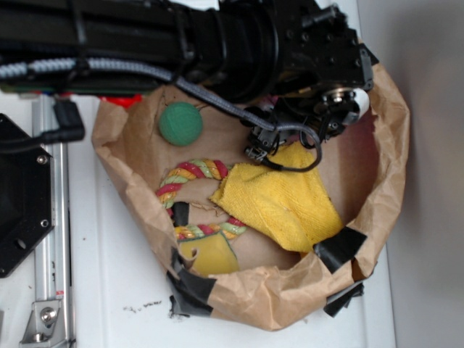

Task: Grab the wood chip.

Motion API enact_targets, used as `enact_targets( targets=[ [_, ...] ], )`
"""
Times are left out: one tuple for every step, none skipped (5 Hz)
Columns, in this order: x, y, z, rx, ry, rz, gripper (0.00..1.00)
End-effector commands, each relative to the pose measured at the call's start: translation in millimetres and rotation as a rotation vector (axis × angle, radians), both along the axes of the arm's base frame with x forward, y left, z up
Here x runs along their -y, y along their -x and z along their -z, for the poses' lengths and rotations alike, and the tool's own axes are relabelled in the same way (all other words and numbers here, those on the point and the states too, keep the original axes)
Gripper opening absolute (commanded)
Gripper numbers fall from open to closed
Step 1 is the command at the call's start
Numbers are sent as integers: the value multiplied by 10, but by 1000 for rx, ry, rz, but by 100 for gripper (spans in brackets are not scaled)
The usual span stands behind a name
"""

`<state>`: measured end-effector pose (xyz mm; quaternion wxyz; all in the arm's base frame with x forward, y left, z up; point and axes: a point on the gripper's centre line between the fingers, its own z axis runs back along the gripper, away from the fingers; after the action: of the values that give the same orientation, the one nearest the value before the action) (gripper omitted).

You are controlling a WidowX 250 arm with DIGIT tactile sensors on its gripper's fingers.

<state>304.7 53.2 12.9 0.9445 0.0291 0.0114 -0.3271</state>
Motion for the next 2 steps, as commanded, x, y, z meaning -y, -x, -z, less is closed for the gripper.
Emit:
enact_targets(
  targets=[
    [129, -13, -31, 18, 3, 24, 0],
    [106, -1, -60, 29, 9, 5, 0]
  ],
)
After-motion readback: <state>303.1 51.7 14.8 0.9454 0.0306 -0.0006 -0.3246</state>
